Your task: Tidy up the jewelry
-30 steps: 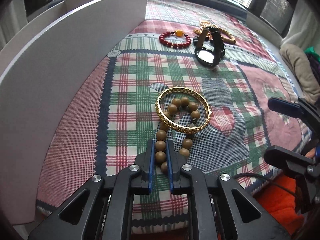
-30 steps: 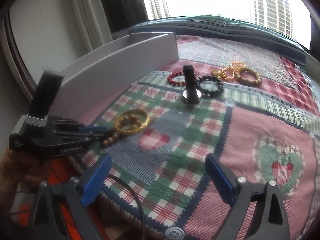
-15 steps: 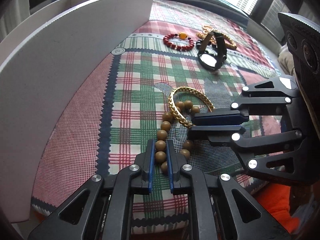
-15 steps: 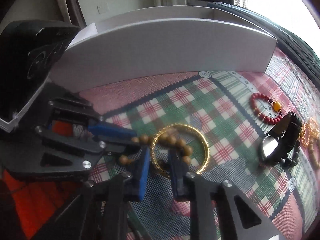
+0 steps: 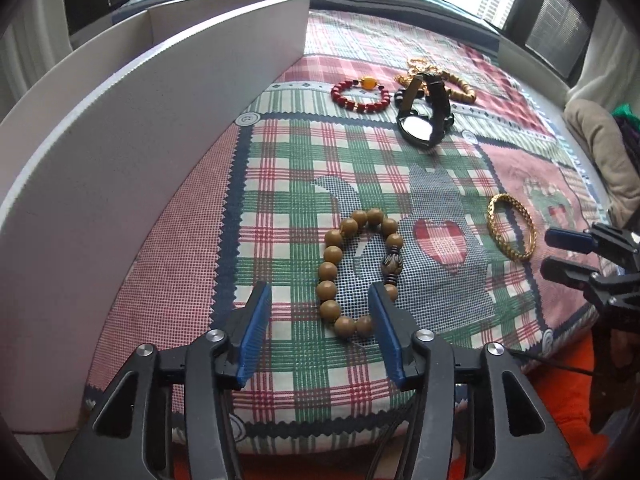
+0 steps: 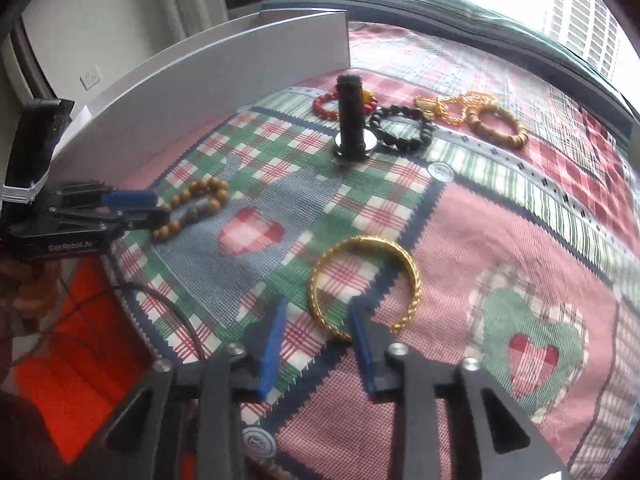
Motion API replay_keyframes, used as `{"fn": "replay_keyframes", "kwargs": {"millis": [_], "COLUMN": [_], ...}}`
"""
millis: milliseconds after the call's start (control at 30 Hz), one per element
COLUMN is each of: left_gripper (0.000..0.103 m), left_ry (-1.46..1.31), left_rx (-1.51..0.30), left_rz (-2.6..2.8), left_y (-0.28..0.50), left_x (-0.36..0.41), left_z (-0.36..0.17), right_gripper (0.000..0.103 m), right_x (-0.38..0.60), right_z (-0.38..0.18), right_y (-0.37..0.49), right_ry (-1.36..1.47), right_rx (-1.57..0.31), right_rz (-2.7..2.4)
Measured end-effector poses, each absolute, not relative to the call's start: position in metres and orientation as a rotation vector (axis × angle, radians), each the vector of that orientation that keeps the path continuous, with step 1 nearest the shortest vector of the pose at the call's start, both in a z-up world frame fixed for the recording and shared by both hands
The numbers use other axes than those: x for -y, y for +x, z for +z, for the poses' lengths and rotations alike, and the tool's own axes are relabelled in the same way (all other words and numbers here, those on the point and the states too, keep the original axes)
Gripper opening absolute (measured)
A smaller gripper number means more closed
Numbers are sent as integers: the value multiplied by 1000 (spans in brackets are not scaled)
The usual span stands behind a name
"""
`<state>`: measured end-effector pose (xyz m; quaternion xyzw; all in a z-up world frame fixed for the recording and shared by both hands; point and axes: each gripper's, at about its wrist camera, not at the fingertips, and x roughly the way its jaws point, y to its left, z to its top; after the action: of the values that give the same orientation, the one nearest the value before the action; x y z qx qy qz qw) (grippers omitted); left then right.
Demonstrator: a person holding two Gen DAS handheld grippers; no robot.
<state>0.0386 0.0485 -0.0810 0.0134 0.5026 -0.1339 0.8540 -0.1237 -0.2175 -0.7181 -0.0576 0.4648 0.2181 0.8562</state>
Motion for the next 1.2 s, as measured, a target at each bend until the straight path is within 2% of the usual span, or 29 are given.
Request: {"fn": "replay_keyframes", "kwargs": {"millis": [100,167,233,333,1200], "left_gripper": [65,77,81,81,84], "left_ry": [25,33,51,56,42], "left_rx": [-1037,-1014,-991,-970,-981], "left_rz": [-278,-268,-257,-254,-279], "left_y": [36,35,34,35,27], "left_x": [-51,-51,-49,-46,-42], "left_z": [-72,-65,-60,-55,-58], "right_gripper": [49,49,51,56,56], "right_x": [238,242,244,247,237], "right_z": [-711,-708,-705,-703,-712], "right_y": [-145,-154,-161,-165,-166], "right_ry": [-22,4,30,44,79], "right_rx": [-926,-896,-877,-873,-907], "right_rz": [409,357,315,255,247]}}
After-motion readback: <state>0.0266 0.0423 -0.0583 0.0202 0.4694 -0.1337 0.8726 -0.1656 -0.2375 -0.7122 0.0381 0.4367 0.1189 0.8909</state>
